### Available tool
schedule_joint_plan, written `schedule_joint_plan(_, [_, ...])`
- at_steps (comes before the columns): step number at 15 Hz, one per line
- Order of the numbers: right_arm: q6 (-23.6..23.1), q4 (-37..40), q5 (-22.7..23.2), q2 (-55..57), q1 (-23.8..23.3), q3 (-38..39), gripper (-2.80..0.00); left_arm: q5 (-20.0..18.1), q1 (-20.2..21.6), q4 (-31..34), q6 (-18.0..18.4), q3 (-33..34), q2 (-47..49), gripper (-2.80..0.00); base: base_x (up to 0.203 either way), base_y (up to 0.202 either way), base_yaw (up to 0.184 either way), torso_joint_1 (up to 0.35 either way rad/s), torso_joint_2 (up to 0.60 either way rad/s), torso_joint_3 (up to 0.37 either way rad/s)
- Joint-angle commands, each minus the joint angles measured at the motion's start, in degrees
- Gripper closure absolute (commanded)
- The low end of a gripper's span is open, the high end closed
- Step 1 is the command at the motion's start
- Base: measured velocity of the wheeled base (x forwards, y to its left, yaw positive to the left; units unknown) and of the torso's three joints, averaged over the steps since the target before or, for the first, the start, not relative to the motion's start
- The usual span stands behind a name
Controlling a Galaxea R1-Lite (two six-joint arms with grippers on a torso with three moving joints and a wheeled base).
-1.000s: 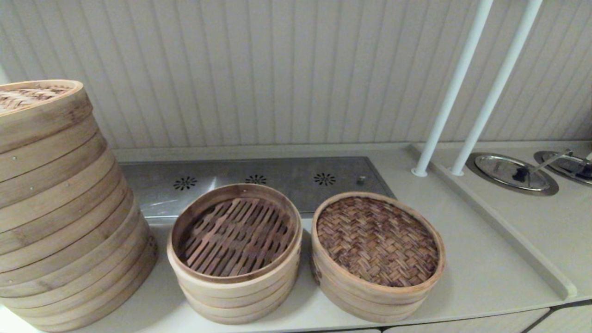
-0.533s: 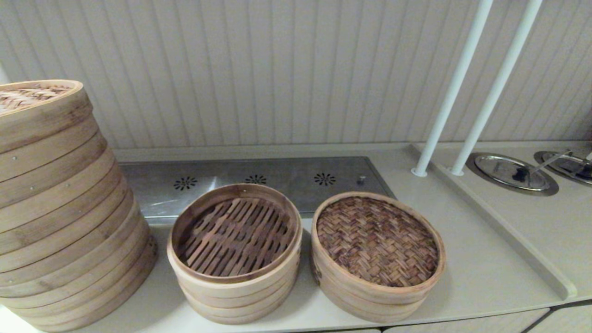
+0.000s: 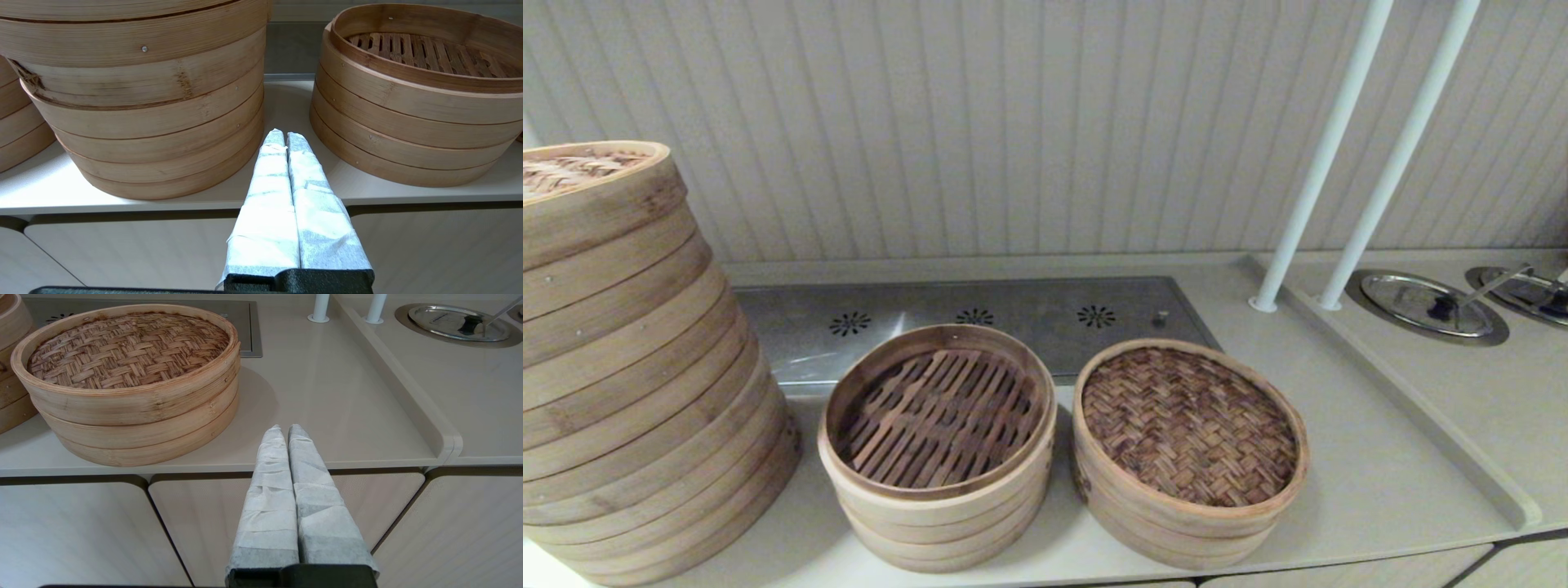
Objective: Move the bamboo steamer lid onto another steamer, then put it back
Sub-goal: Pick up the steamer
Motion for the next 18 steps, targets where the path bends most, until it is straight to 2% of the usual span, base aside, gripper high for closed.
schedule_joint_plan(1, [-0.60, 0.27, -0.08, 0.13, 0.02, -0.31, 0.00, 0.02, 0.00, 0.03, -0.01, 0.00, 0.09, 0.00, 0.000, 0.000, 0.000, 0.000, 0.00, 0.000])
schedule_joint_plan(3, [-2.60, 2.70, 0.20, 0.72, 0.07, -4.21, 0.00, 0.02, 0.00, 0.03, -0.01, 0.00, 0.09, 0.00, 0.000, 0.000, 0.000, 0.000, 0.00, 0.000])
schedule_joint_plan(5, [-2.91, 6.42, 1.09, 5.15, 0.13, -12.12, 0.00, 0.02, 0.00, 0.03, -0.01, 0.00, 0.09, 0.00, 0.000, 0.000, 0.000, 0.000, 0.00, 0.000])
schedule_joint_plan(9, [-2.60, 7.47, 4.87, 24.81, 0.33, -25.45, 0.00, 0.02, 0.00, -0.06, -0.01, 0.00, 0.09, 0.00, 0.000, 0.000, 0.000, 0.000, 0.00, 0.000])
schedule_joint_plan(13, [-1.01, 1.93, 14.48, 47.17, 2.22, -34.06, 0.00, 0.02, 0.00, 0.03, -0.01, 0.00, 0.09, 0.00, 0.000, 0.000, 0.000, 0.000, 0.00, 0.000])
schedule_joint_plan(15, [-0.77, -1.40, 16.78, 58.35, 4.26, -38.31, 0.00, 0.02, 0.00, -0.06, -0.09, 0.00, 0.09, 0.00, 0.000, 0.000, 0.000, 0.000, 0.00, 0.000])
schedule_joint_plan(16, [-0.95, -3.12, 16.81, 63.05, 6.59, -41.11, 0.00, 0.02, 0.00, 0.03, -0.01, 0.00, 0.09, 0.00, 0.000, 0.000, 0.000, 0.000, 0.00, 0.000])
schedule_joint_plan(18, [-1.73, -5.54, 13.86, 70.09, 10.37, -45.83, 0.00, 0.02, 0.00, -0.06, -0.01, 0.00, 0.09, 0.00, 0.000, 0.000, 0.000, 0.000, 0.00, 0.000])
